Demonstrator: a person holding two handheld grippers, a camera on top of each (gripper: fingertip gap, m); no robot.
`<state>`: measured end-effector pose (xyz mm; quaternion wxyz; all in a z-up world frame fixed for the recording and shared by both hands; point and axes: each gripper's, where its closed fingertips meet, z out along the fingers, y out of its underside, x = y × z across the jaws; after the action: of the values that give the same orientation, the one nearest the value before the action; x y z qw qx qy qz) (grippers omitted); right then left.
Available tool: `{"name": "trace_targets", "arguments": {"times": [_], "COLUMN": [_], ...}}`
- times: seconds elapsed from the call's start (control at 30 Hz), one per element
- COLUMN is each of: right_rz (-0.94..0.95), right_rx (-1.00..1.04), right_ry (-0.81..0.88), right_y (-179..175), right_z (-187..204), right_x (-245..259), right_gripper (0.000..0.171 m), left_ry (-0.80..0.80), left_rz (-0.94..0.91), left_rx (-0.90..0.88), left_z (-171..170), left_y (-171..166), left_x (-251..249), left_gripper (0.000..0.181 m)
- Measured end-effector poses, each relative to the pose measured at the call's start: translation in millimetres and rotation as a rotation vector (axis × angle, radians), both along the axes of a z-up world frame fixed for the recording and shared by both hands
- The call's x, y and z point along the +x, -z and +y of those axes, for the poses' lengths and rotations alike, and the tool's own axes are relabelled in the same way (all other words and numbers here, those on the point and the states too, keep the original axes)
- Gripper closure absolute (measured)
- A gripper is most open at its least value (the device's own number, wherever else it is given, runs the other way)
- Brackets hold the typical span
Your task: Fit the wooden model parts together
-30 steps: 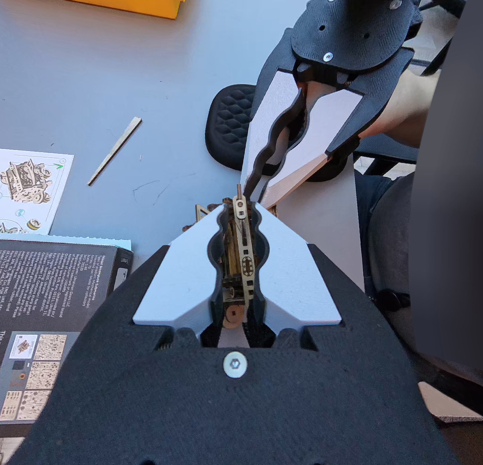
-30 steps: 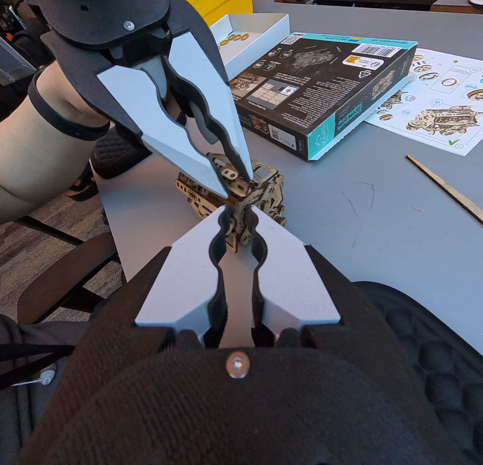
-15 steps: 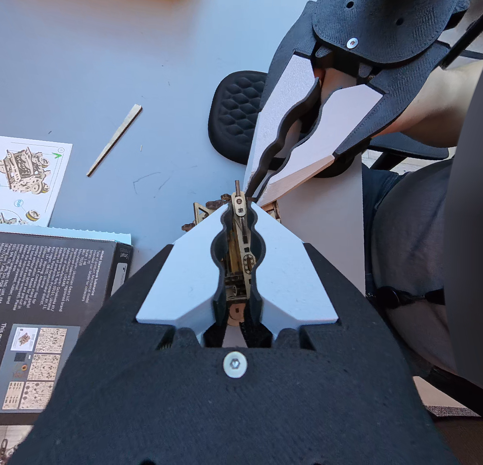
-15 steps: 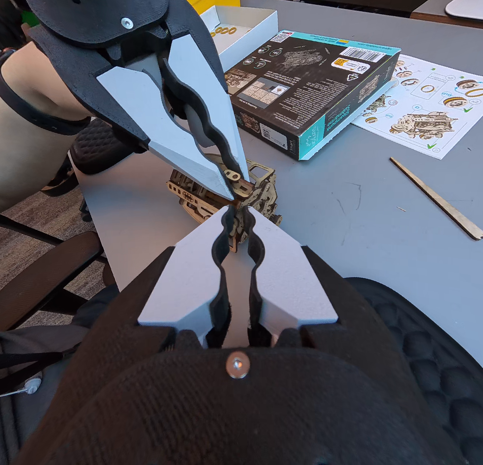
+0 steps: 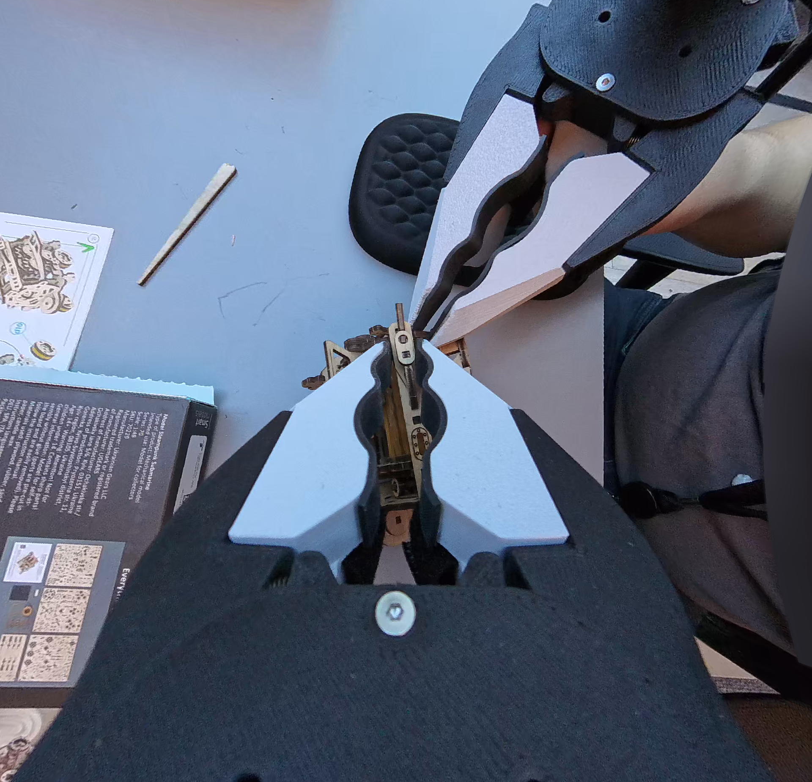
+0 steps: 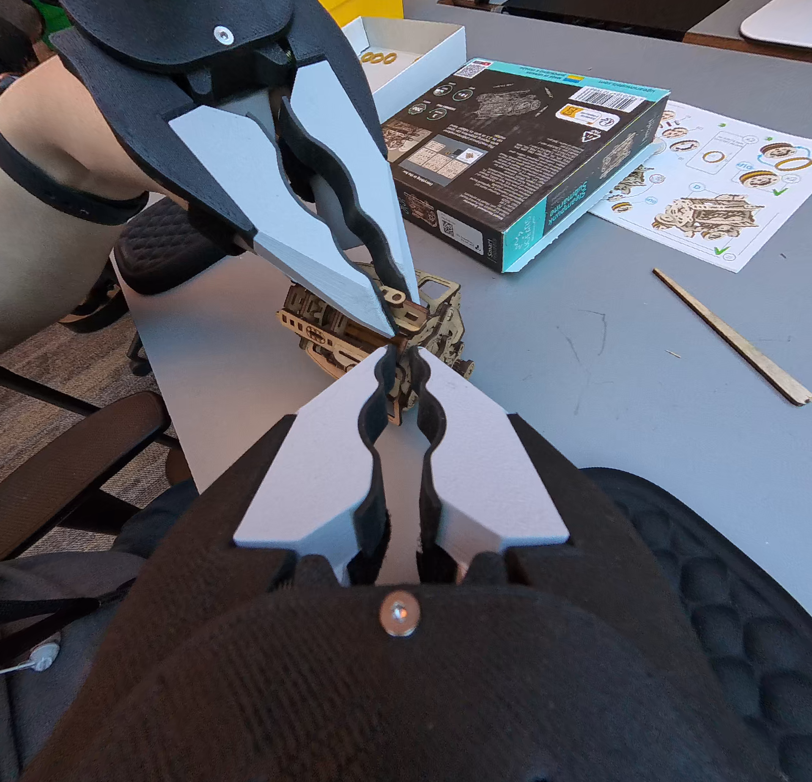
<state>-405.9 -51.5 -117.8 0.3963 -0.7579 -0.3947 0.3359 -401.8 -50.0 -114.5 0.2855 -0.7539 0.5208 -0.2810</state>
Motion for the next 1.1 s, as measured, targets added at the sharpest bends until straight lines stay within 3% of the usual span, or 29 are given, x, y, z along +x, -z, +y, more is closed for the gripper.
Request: {"name": "trace_targets", "arguments": {"times": [0.43, 0.5, 0.6, 0.73, 0.97, 1.1], "right_rz": [0.041, 0.091, 0.141, 0.098, -0.042, -0.075], "right_rx": [-0.026, -0.012, 0.057, 0.176, 0.254, 0.265], "right_ry": [-0.014, -0.02, -0.042, -0.092, 0.053, 0.079], "right_y": [0, -8, -23, -22, -9, -9], "right_z": [-3, -3, -5, -10, 2, -7], "right_x": [0, 1, 7, 18, 33, 30], "right_gripper": [0.164, 0.164, 0.159, 0.138, 0.115, 0.107], "left_ry": [0.002, -0.04, -0.095, -0.212, -0.427, -0.482], "left_rz": [-0.037, -0.092, -0.234, -0.359, -0.332, -0.208], "left_rx": [-0.01, -0.022, -0.03, 0.074, 0.222, 0.33], "left_z": [-2, 1, -1, -8, -23, -25], "left_y": [-2, -9, -31, -47, -30, -13], "left_x": [0, -2, -11, -38, -58, -57], "left_gripper": [0.172, 0.151, 0.139, 0.119, 0.112, 0.112]}}
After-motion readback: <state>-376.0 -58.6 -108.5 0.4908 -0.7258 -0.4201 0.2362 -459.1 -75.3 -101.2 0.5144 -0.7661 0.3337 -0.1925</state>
